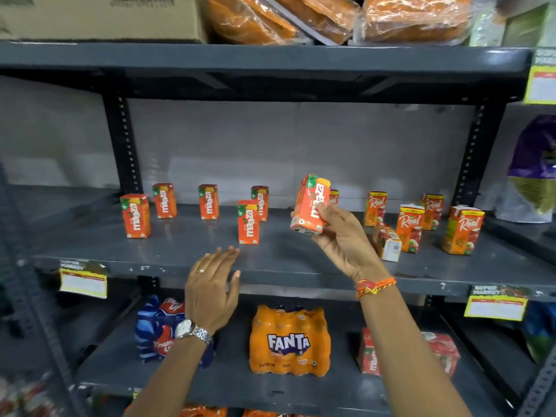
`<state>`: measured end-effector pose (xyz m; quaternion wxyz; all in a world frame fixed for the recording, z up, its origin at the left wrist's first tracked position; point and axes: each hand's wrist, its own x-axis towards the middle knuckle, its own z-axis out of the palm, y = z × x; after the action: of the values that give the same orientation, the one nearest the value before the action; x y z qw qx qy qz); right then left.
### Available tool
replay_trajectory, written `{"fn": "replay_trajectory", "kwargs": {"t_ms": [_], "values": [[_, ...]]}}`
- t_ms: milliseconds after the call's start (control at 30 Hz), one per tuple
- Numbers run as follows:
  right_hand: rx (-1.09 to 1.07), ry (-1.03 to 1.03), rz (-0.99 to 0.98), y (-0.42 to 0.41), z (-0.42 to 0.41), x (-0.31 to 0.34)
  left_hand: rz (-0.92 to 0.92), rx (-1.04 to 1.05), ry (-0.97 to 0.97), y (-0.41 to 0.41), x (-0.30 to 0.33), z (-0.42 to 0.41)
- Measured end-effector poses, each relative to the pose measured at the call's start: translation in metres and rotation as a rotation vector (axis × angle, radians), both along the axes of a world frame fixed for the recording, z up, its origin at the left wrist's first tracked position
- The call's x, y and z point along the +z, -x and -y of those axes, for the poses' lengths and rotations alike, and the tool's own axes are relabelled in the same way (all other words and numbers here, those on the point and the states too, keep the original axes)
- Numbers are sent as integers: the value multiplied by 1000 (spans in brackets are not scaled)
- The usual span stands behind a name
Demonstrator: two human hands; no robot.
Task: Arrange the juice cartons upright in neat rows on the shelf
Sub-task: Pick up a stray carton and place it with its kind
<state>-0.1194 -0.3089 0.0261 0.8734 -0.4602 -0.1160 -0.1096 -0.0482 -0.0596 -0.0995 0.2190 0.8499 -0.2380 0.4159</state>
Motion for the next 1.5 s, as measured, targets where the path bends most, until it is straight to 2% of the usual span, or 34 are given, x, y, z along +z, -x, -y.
{"fn": "replay_trajectory", "kwargs": {"t_ms": [167, 333, 567, 1067, 1233, 1333, 1500], "values": [[-55, 271, 56, -30, -62, 13, -34, 190, 71, -19, -4, -72], [-168, 496, 61, -84, -147, 16, -34, 150, -65, -29, -10, -102], [-197, 679, -52, -145, -209, 4, -63, 98, -72, -32, -11, -108], [-245, 910, -159, -149, -212, -13, -11, 73, -33, -37, -16, -103], [-292, 1015, -71, -128, -193, 1, 8, 70, 4, -38, -17, -99], [-405, 912, -7, -101, -167, 12, 23, 87, 35, -37, -18, -94], [-776, 817, -6, -50, -90, 15, 58, 114, 73, -31, -17, -73]]}}
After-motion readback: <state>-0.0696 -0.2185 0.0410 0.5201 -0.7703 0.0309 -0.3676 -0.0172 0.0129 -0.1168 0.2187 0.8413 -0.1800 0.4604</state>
